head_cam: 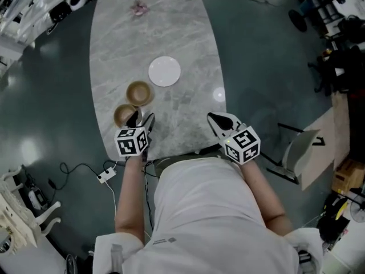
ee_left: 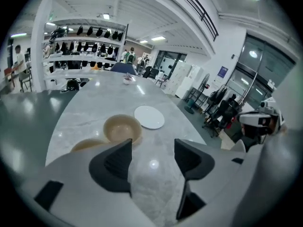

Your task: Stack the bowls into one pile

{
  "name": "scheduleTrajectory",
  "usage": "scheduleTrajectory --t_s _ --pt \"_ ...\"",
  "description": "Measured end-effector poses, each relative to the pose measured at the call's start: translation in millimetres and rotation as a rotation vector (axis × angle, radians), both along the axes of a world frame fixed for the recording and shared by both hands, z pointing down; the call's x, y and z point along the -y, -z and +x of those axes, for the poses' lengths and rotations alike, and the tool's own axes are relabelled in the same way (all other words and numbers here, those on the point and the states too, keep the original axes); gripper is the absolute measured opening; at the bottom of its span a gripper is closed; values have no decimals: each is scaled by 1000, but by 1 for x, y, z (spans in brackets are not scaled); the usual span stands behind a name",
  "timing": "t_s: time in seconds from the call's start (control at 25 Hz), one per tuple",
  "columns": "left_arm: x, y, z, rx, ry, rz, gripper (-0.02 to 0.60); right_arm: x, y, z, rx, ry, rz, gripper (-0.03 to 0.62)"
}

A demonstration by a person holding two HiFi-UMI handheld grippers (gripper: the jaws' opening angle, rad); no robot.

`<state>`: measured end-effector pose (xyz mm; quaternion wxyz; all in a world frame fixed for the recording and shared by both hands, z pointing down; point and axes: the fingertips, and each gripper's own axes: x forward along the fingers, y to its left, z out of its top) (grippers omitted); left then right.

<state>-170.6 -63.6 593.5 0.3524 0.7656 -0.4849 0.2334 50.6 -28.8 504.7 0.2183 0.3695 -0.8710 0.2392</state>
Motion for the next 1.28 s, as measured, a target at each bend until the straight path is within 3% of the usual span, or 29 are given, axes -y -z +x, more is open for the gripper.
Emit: scheduleTrajectory --t_s 0.36,0.6,0.92,1.28 --pt "29 -28 9 193 -105 -2 215 -9 -6 42 -10 -118 -20 11" --pt "41 -51 10 290 -155 -48 193 -16 -10 64 -22 -187 -41 10" --pt "58 -71 15 395 -246 -53 172 -22 -17 81 -36 -260 -69 11" --pt "68 -90 19 444 -291 -105 130 -22 -23 90 -38 -304 -92 11"
